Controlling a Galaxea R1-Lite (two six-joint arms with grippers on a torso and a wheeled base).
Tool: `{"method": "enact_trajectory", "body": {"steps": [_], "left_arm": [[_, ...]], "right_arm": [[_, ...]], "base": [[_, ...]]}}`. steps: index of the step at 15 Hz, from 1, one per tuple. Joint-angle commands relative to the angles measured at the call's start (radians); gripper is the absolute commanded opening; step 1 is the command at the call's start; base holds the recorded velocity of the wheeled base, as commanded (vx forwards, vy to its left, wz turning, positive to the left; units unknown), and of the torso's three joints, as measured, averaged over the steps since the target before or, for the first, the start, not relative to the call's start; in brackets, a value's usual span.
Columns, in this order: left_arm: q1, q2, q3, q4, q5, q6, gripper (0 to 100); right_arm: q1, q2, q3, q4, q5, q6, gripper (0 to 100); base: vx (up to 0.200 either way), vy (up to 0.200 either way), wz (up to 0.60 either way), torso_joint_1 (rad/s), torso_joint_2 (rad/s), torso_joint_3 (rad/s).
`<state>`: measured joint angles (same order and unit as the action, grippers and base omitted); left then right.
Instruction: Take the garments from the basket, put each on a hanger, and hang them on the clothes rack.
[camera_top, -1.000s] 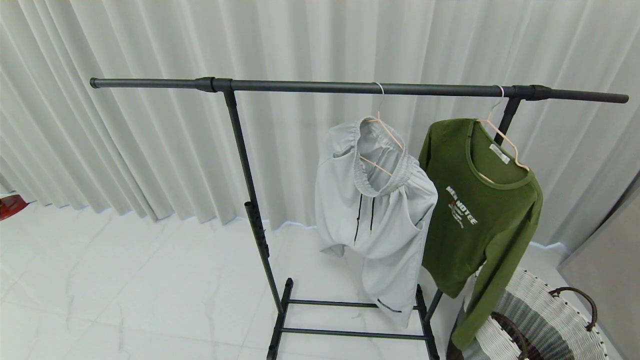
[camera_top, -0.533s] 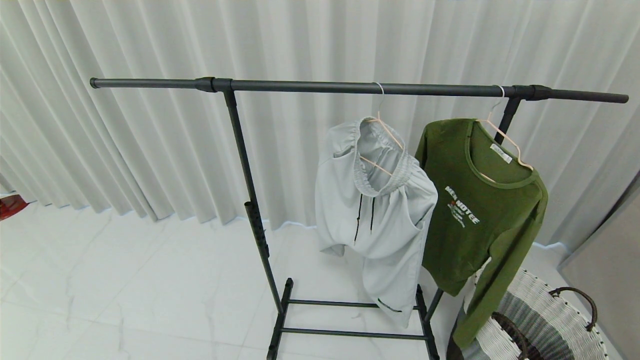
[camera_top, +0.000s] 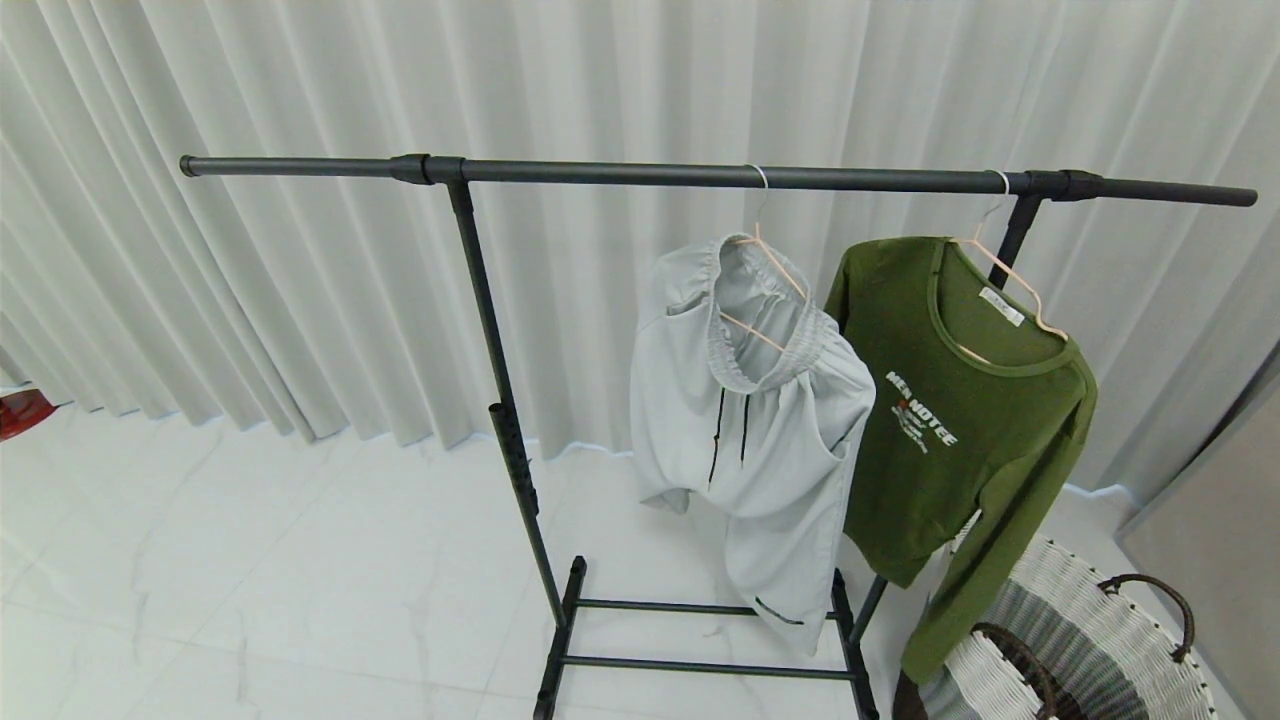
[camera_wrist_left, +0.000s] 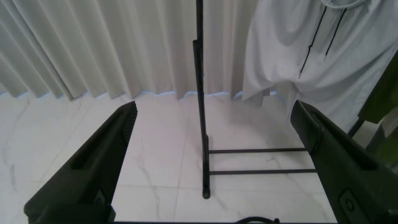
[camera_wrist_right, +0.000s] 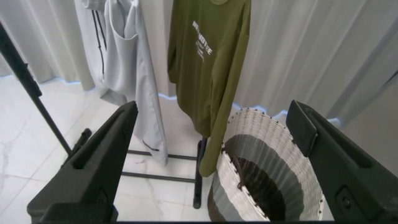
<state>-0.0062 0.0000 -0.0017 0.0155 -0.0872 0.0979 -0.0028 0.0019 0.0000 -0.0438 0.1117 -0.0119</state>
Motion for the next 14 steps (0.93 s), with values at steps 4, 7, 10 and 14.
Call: {"method": "enact_trajectory", "body": {"steps": [4,7,10,14], "left_arm": [[0.000,0.000,0.000,0.000,0.001,0.000,100],[0.000,0.000,0.000,0.000,0.000,0.000,100],[0.000,0.000,0.000,0.000,0.000,0.000,100],[0.000,0.000,0.000,0.000,0.001,0.000,100]], "right_arm": [[0.000,0.000,0.000,-0.001,0.000,0.000,100],[0.000,0.000,0.000,-0.001,0.005,-0.005,100],[0.000,0.000,0.000,-0.001,0.005,-0.006,100],[0.000,0.000,0.000,-0.001,0.003,-0.005,100]], "base": [[0.000,0.000,0.00,0.000,0.00,0.000],[0.000,0.000,0.00,0.000,0.00,0.000],[0.000,0.000,0.00,0.000,0.00,0.000],[0.000,0.000,0.00,0.000,0.00,0.000]]}}
